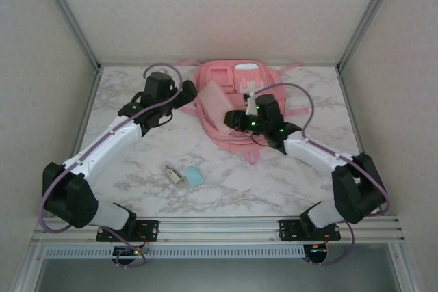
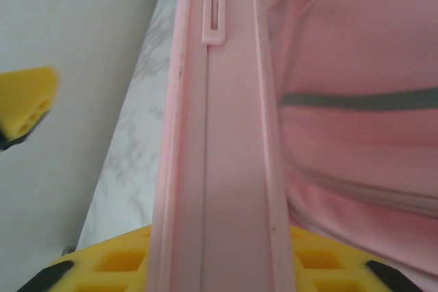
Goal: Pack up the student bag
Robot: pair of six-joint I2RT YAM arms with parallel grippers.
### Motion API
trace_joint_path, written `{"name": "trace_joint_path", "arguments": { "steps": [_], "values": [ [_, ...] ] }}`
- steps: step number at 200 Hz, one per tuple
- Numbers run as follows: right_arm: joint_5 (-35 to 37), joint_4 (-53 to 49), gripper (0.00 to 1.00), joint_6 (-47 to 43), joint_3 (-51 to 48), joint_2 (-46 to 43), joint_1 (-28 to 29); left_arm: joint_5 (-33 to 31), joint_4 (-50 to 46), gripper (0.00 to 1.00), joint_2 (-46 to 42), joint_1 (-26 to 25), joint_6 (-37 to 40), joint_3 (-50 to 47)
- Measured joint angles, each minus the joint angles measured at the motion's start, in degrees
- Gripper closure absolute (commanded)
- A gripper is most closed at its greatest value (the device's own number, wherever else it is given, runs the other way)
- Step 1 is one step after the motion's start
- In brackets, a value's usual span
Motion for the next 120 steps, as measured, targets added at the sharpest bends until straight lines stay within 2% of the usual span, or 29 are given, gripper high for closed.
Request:
{"name": "trace_joint_path", "arguments": {
  "steps": [35, 68, 93, 120],
  "values": [
    [5.51, -9.05, 0.79, 0.07, -1.33, -8.04, -10.19, 0.70, -3.76, 0.02, 9.88, -5.55, 15.93, 12.31],
    [9.38, -17.86, 0.79, -0.07, -2.19, -14.75, -19.63, 2.62, -5.09, 0.07, 18.18, -10.01, 26.95, 15.80],
    [10.43, -23.10, 0.79, -0.92, -2.95, -18.95, -23.80, 3.19, -7.26, 0.17, 25.00, -13.64, 33.64, 19.56],
    [10.71, -27.19, 0.79, -1.99, -3.58, -22.51, -27.45, 3.19, -9.53, 0.18, 31.39, -16.33, 39.65, 24.59]
  ]
}}
